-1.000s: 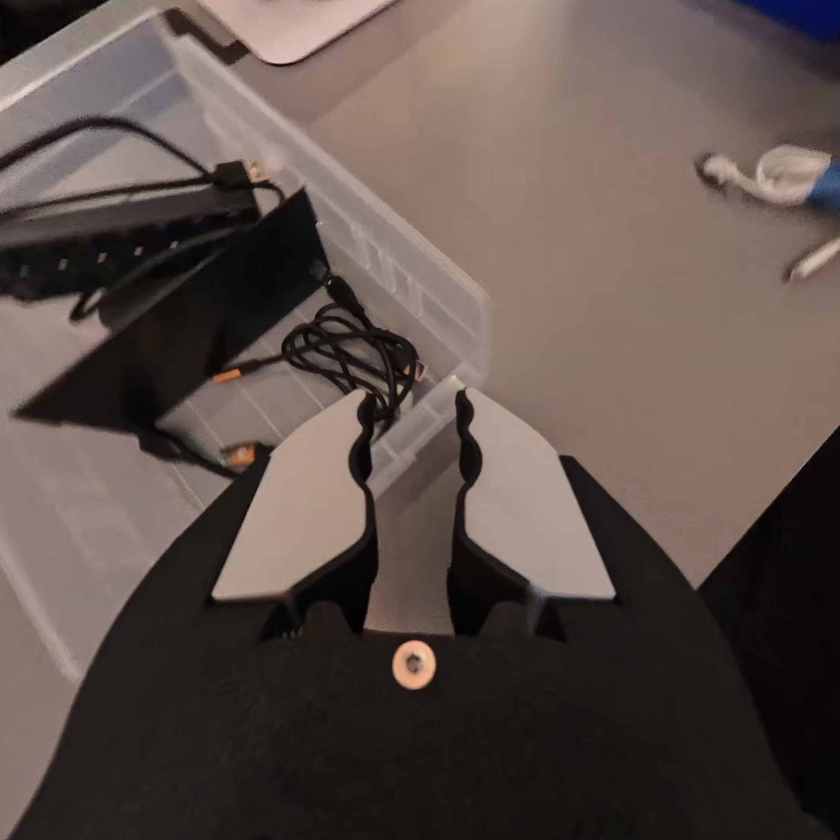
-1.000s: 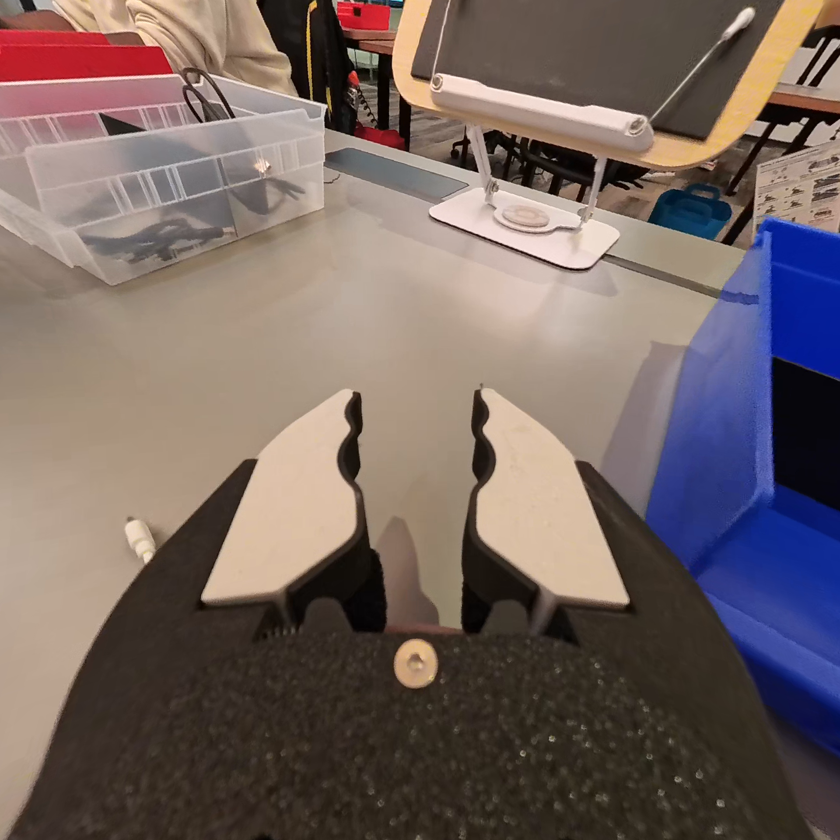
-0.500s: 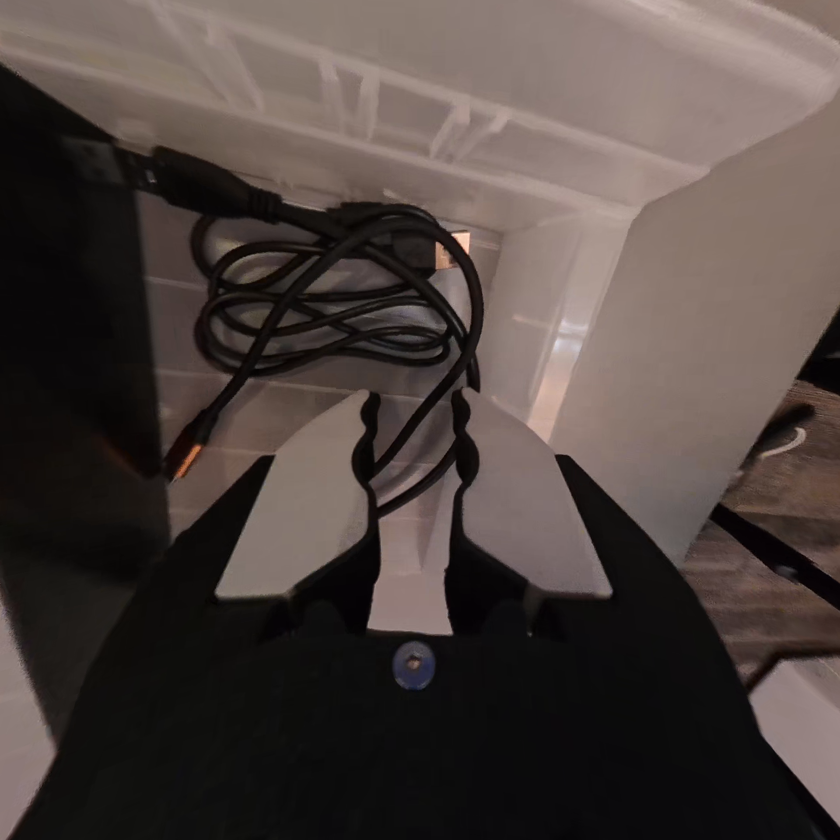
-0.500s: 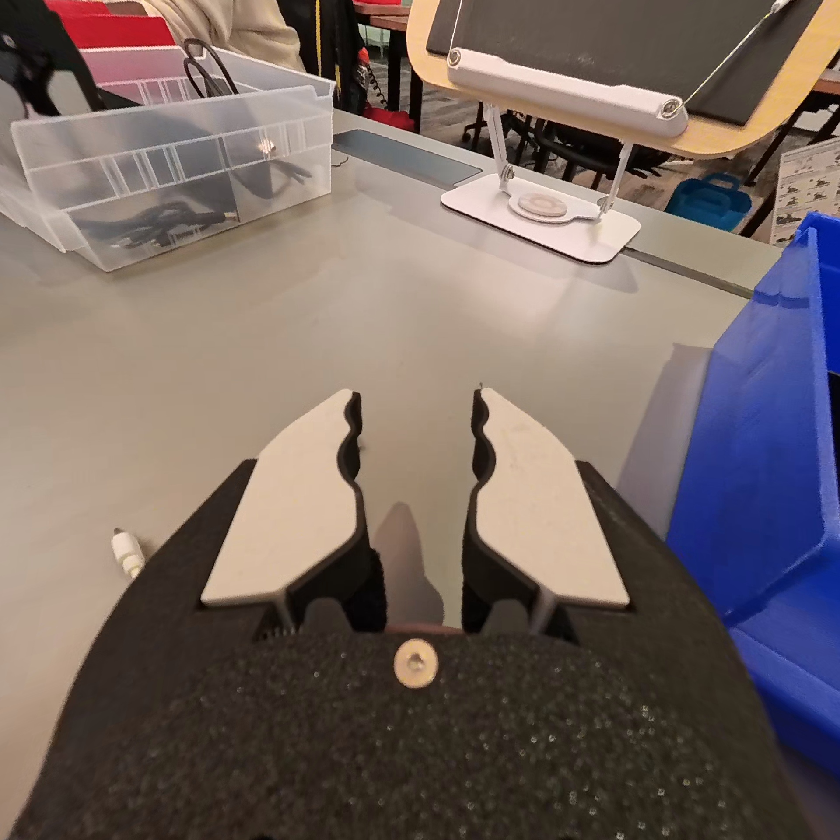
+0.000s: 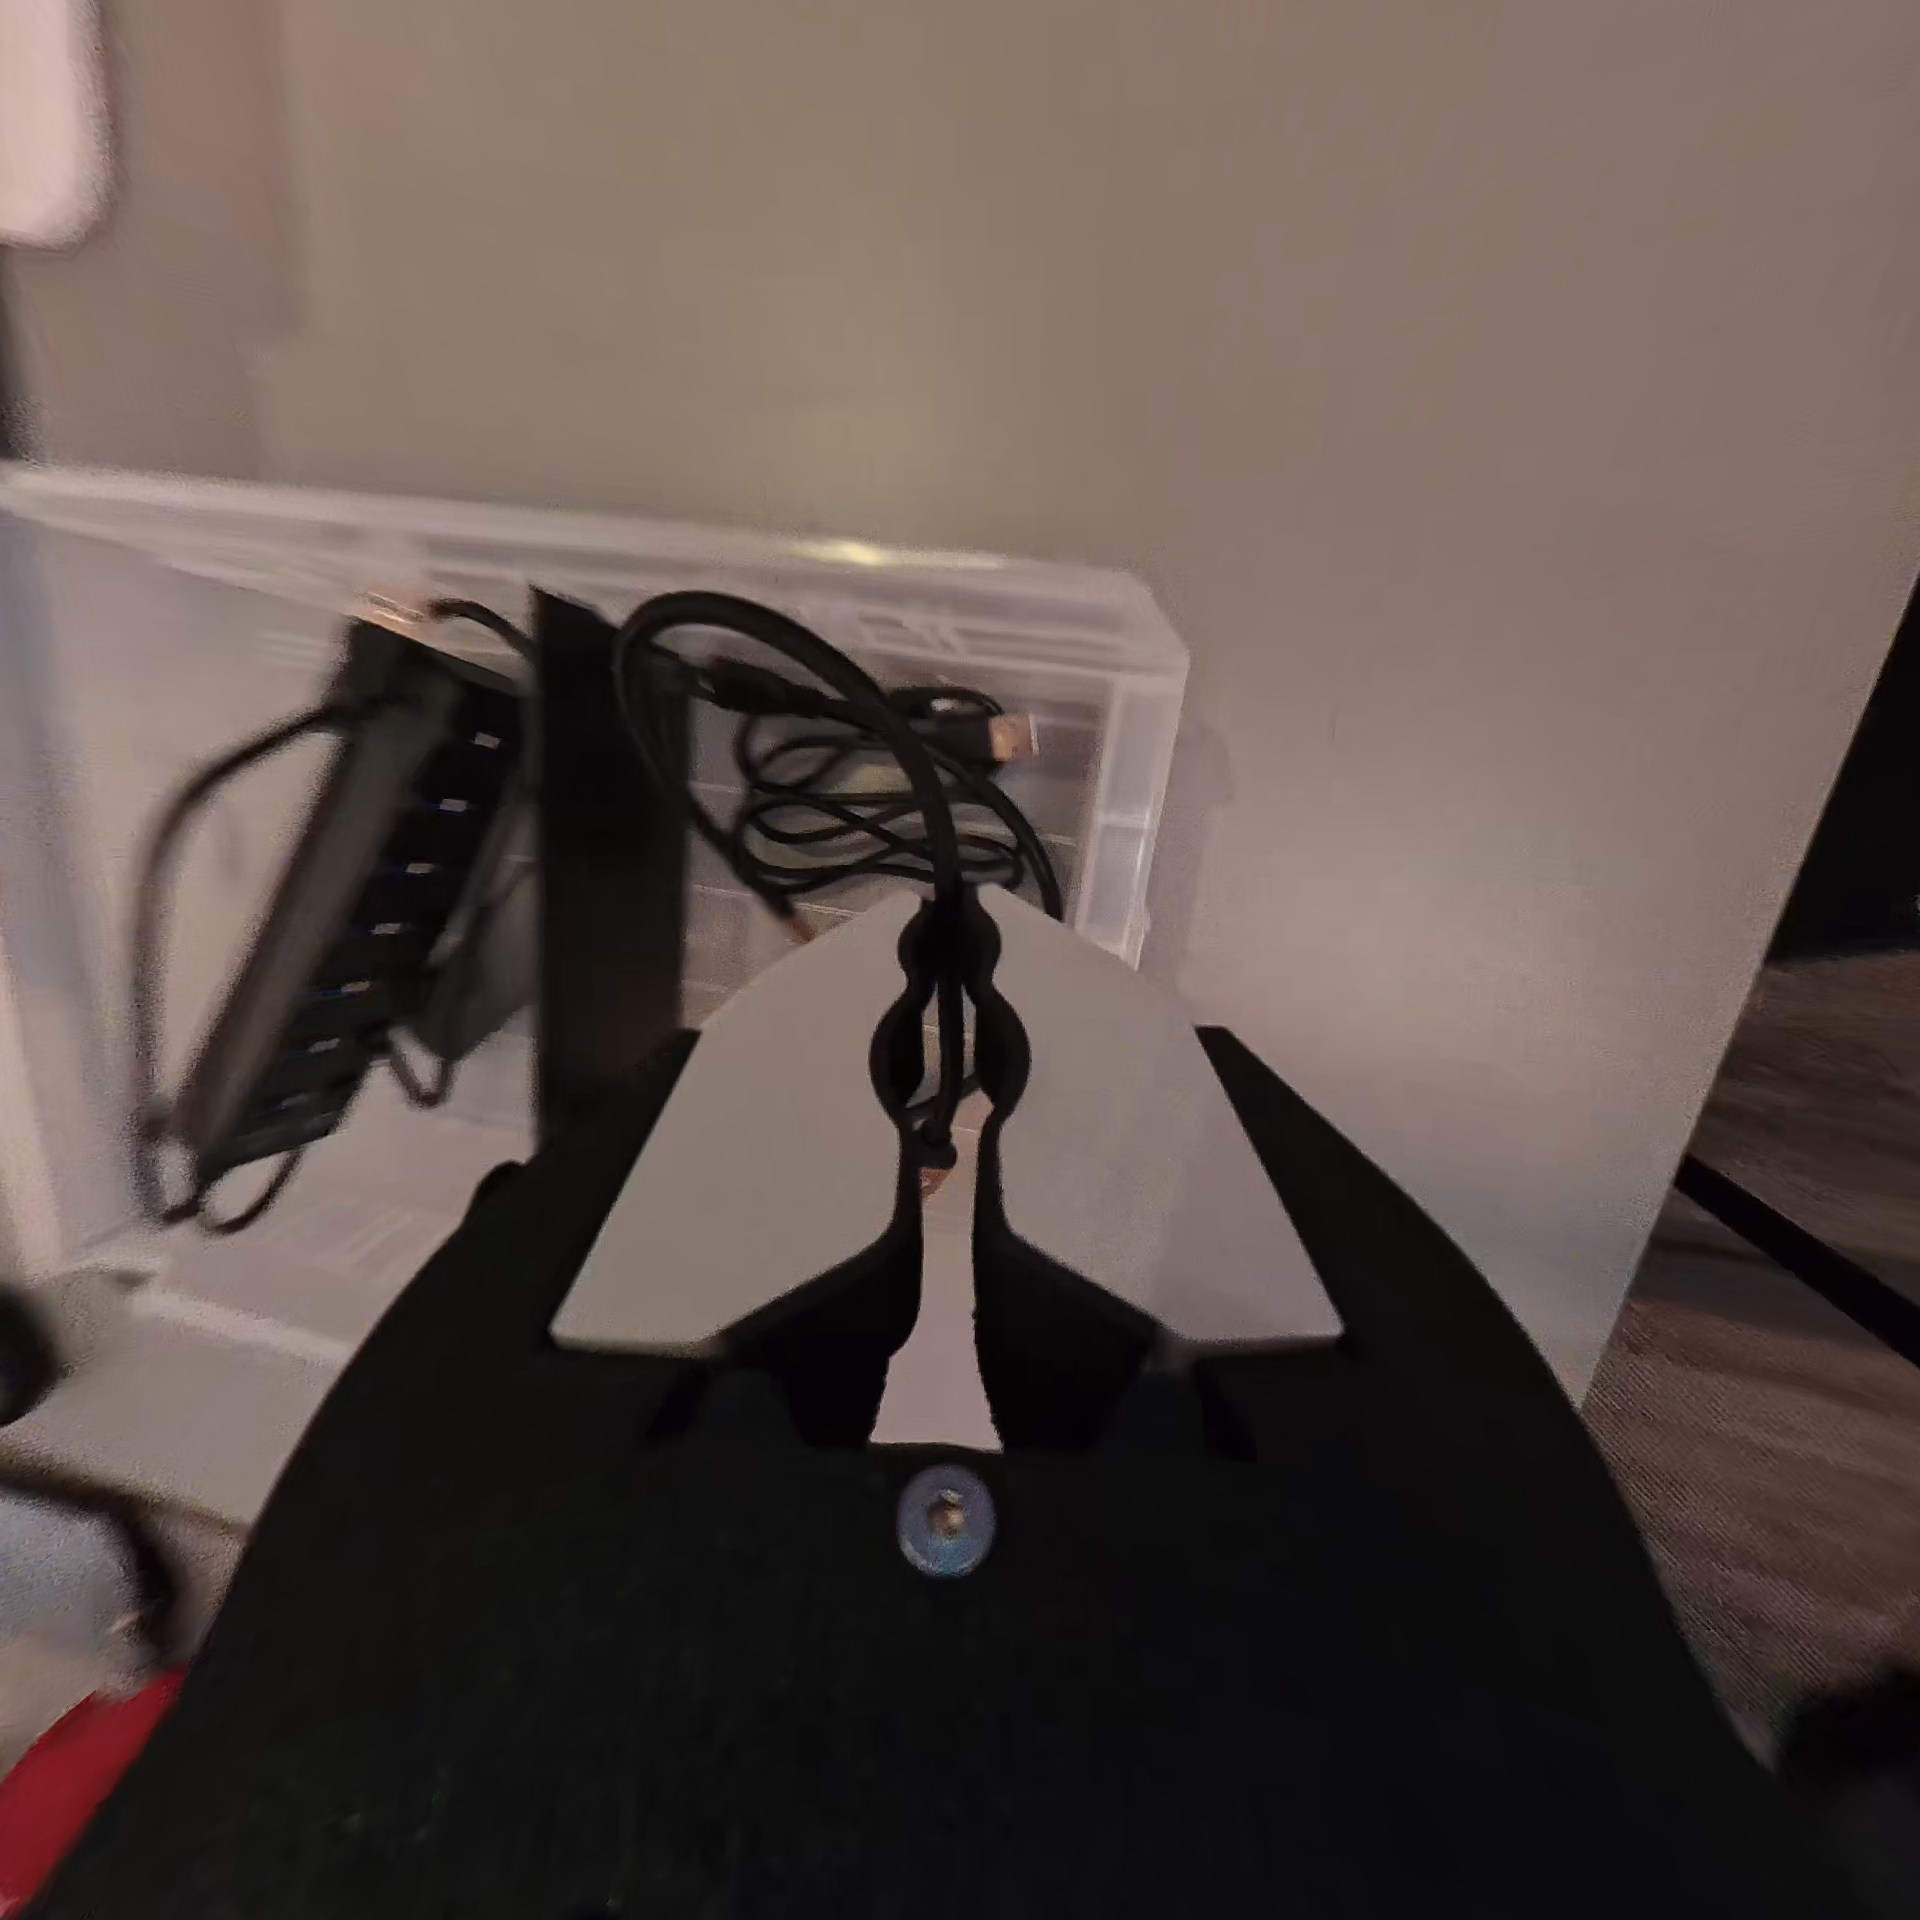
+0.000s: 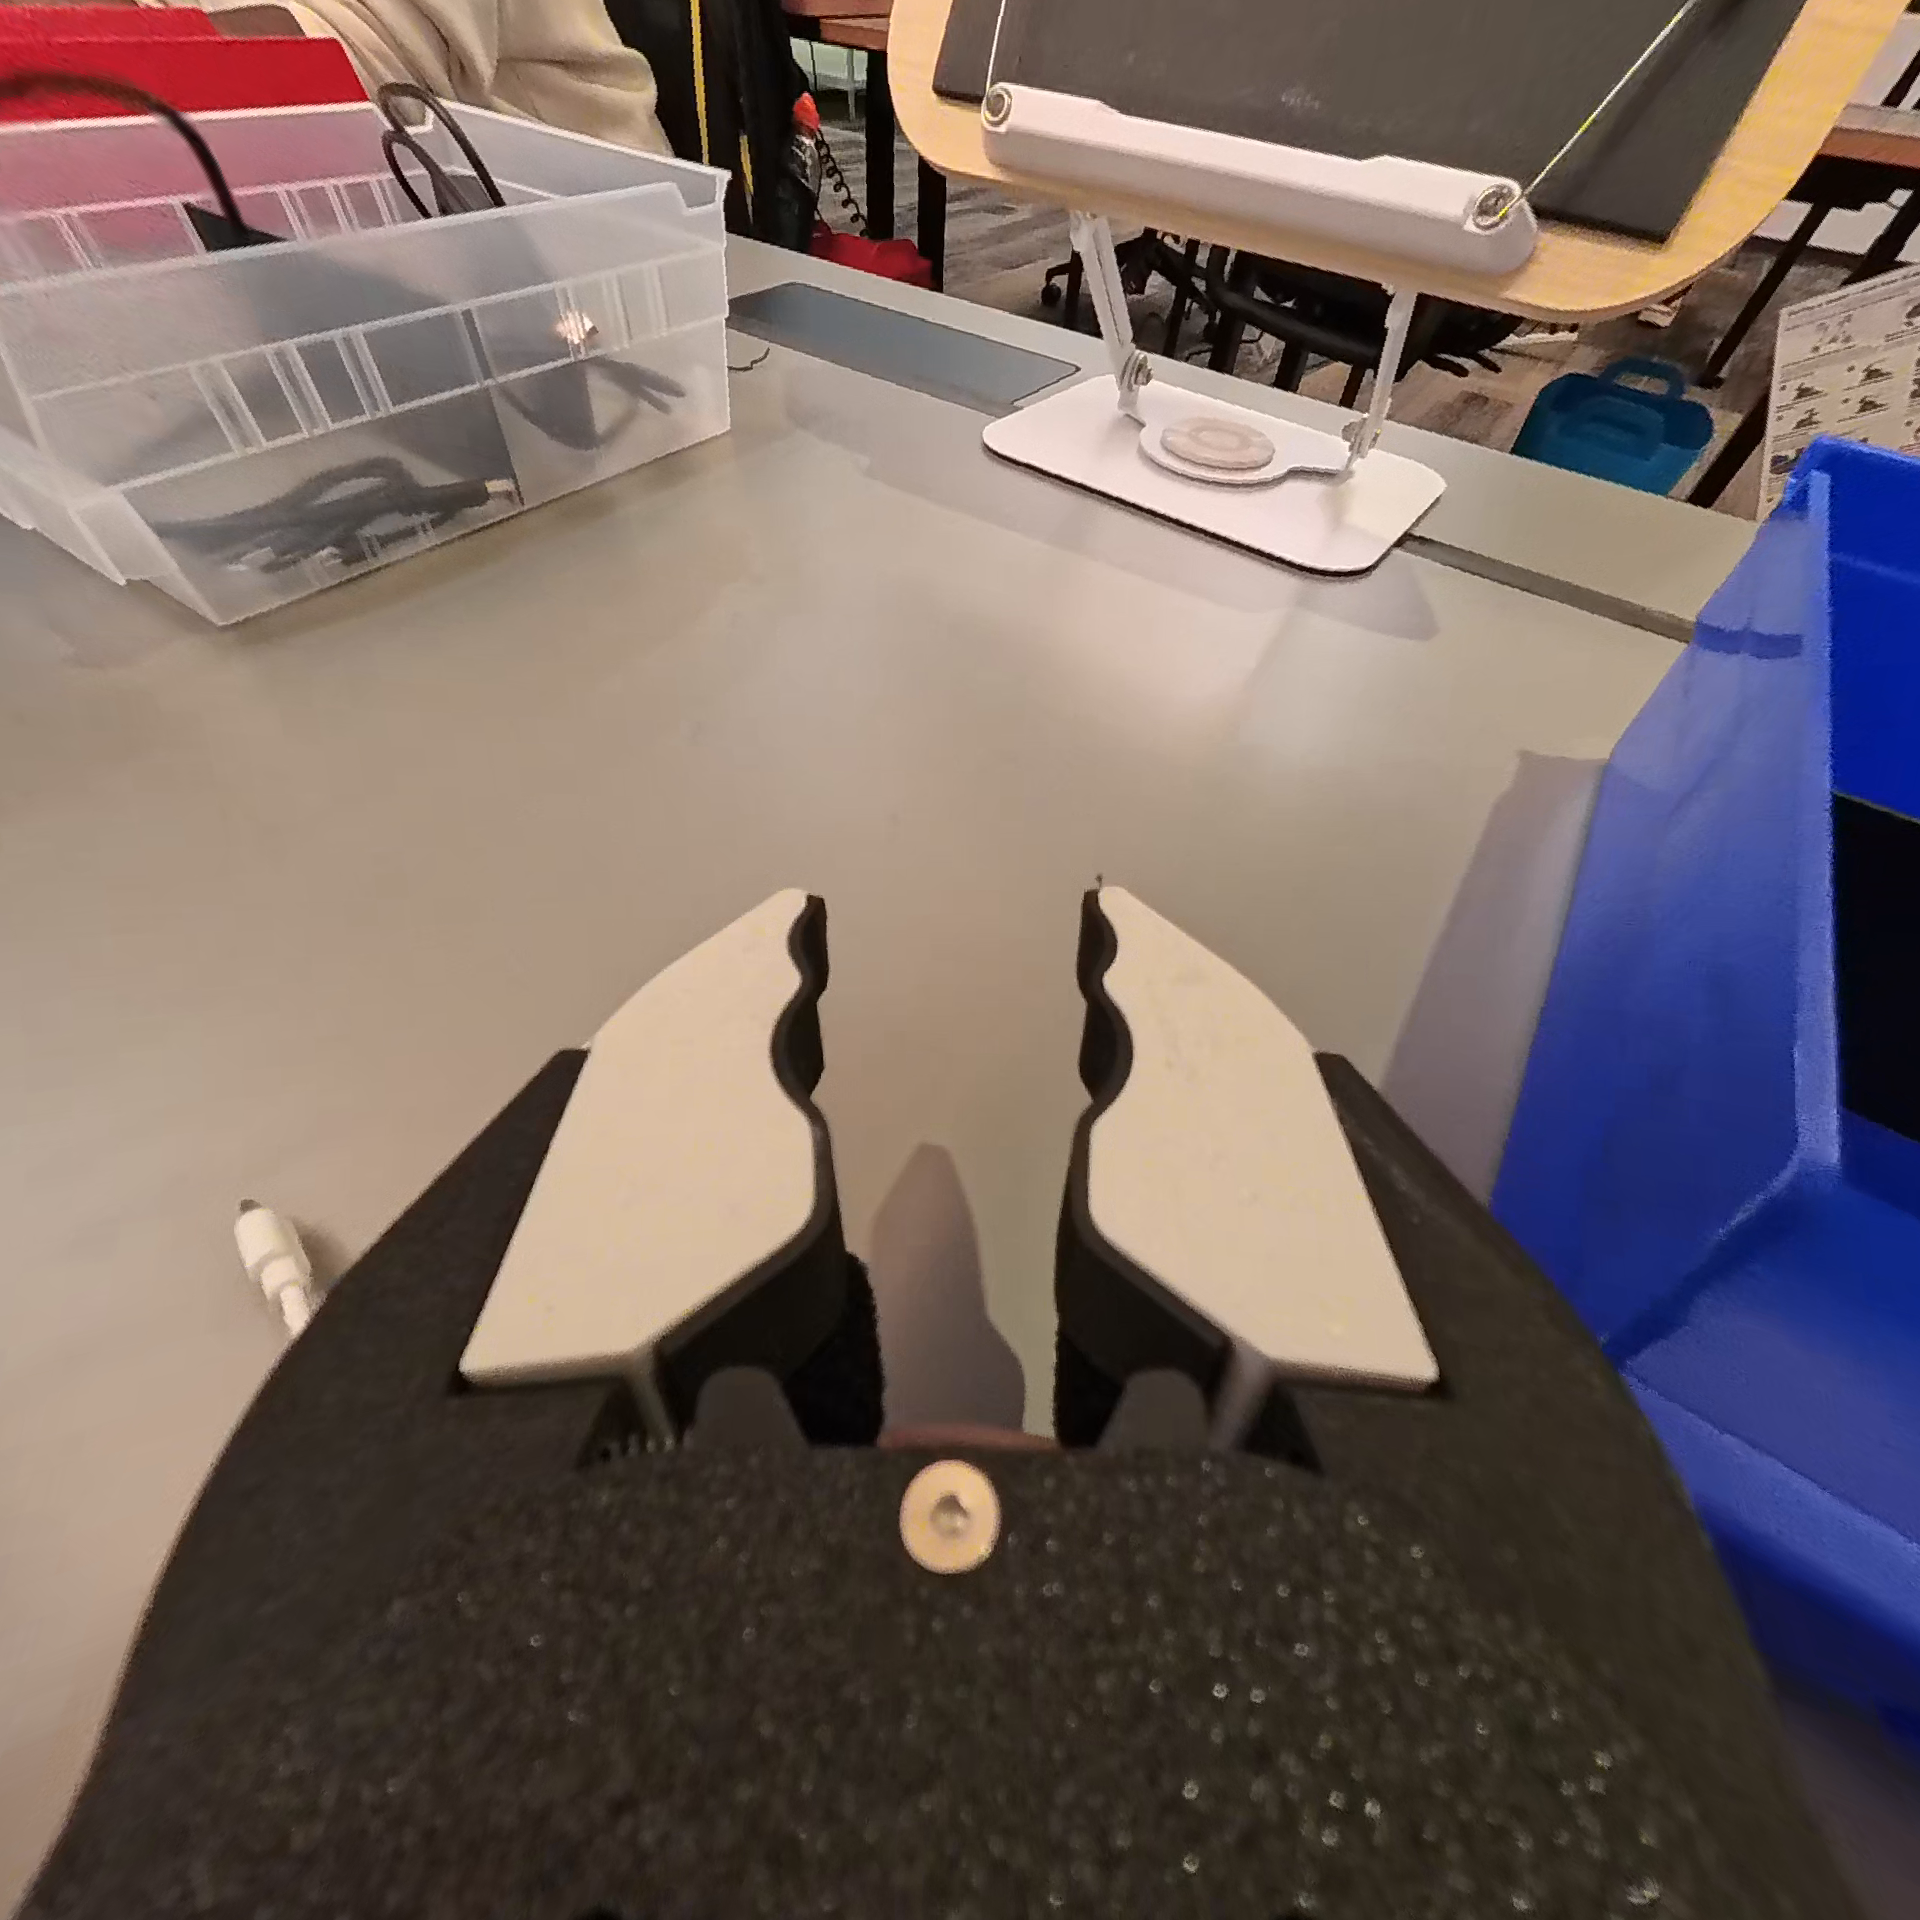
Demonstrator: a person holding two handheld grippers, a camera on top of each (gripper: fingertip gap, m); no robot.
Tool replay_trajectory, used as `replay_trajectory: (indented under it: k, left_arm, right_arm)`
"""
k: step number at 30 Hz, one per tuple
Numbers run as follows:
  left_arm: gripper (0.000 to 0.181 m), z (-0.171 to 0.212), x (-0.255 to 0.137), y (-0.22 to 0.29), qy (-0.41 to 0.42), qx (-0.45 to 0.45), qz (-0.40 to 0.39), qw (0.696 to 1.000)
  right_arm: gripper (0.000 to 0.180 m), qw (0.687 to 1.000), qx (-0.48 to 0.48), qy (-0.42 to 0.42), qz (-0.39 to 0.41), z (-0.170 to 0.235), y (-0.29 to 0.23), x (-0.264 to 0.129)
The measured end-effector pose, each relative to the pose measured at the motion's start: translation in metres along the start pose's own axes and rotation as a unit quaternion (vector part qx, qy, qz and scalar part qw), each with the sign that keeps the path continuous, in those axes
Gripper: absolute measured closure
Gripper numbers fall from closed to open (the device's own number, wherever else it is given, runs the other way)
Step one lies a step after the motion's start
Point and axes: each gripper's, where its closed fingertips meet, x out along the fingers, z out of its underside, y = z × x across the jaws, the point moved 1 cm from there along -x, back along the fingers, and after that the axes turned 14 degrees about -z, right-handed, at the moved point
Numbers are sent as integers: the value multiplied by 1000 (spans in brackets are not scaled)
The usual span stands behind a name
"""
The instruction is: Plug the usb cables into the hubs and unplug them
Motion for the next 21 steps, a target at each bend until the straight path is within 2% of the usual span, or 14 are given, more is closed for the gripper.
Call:
replay_trajectory:
  k: [1,5,8,12,15,18,21]
  left_arm:
    - [177,-9,-13,-2,13,3,-30,999]
    - [177,-62,-66,10,100,18,-113,988]
    - [178,-109,-75,51,154,57,-119,979]
    - [177,-162,-35,129,191,119,-58,973]
    - [177,-179,16,175,168,171,-20,971]
    - [177,-195,53,202,167,200,3,965]
    - [177,-211,70,216,179,221,16,959]
  right_arm:
    - [134,1000,-1,0,1,0,0,-1]
    - [134,1000,-5,1,3,0,-1,-4]
    - [135,1000,-12,0,5,0,-2,-5]
    - [135,1000,-8,9,3,-4,-4,-8]
    - [136,1000,-10,11,3,-5,-5,-9]
    - [137,1000,-13,13,4,-6,-6,-11]
    - [137,1000,-17,11,5,-5,-6,-11]
